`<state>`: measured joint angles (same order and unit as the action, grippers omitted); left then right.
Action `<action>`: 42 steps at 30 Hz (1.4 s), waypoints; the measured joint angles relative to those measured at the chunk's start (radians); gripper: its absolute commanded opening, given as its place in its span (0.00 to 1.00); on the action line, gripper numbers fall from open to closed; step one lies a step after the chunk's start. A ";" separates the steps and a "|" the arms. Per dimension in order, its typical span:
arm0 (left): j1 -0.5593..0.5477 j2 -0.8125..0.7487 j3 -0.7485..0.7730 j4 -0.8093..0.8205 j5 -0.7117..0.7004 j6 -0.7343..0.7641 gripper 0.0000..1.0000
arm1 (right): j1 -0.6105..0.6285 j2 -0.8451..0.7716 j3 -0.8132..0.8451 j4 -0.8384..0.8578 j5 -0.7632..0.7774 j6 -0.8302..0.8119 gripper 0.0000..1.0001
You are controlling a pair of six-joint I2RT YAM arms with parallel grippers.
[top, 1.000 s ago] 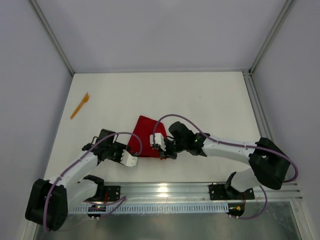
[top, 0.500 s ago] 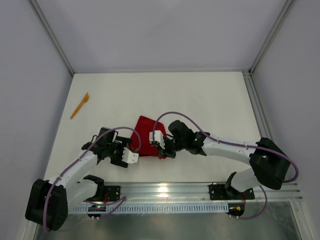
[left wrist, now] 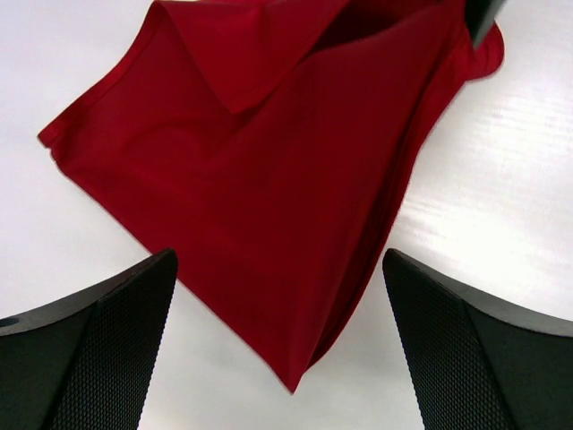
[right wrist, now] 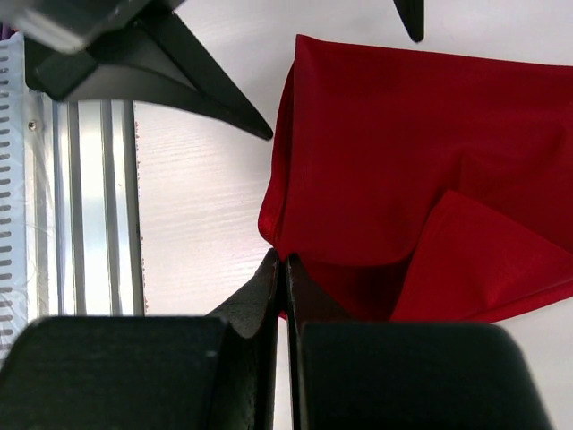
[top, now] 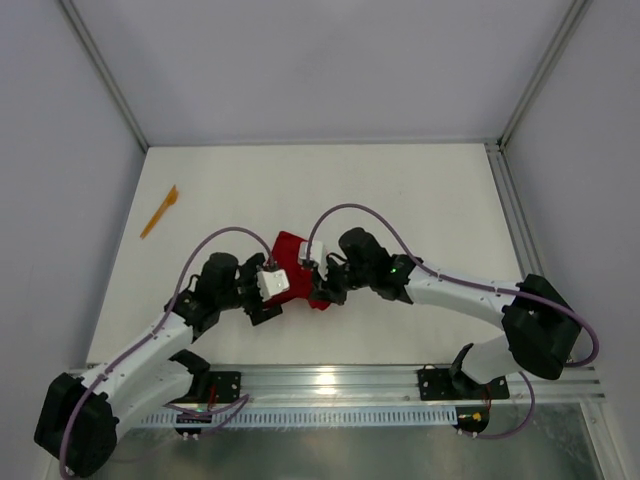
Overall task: Fold the napkin into a case and place the utensils inside
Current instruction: Smooth out the lower triangle-folded napkin.
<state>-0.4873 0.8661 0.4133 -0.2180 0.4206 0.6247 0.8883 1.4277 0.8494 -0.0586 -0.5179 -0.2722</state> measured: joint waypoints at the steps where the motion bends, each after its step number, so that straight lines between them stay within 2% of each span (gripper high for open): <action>1: -0.021 0.023 0.000 0.032 -0.010 -0.030 0.99 | -0.002 0.000 0.000 0.001 0.000 0.007 0.03; 4: -0.057 0.100 0.000 0.103 -0.026 -0.095 0.99 | -0.002 0.000 0.000 0.004 -0.001 0.019 0.03; 7: -0.068 0.111 -0.001 0.117 -0.025 -0.105 0.99 | -0.002 0.000 0.000 0.006 -0.001 0.022 0.03; 12: -0.077 0.061 -0.014 0.126 -0.040 -0.102 0.99 | -0.002 0.000 0.014 0.006 -0.002 0.022 0.03; 18: -0.153 0.153 -0.030 0.168 -0.148 -0.032 0.99 | -0.005 0.000 0.019 0.010 -0.003 0.025 0.03; 21: -0.184 0.175 -0.060 0.186 -0.222 0.039 0.92 | -0.007 0.000 0.019 0.010 -0.003 0.025 0.03; 28: -0.187 0.160 -0.094 0.202 -0.358 0.117 0.68 | -0.010 -0.003 0.016 0.027 -0.019 0.025 0.03; 34: -0.185 0.098 -0.156 0.200 -0.422 0.171 0.59 | -0.014 -0.016 0.000 0.027 -0.024 0.024 0.03; 38: -0.162 0.072 -0.182 0.214 -0.430 0.206 0.57 | -0.014 -0.023 -0.007 0.027 -0.026 0.023 0.03; 42: -0.110 0.102 -0.183 0.237 -0.429 0.220 0.43 | -0.014 -0.023 -0.008 0.027 -0.027 0.021 0.03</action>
<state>-0.5972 0.9684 0.2302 0.0193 -0.0082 0.8444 0.8738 1.4048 0.8417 -0.0311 -0.5453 -0.2512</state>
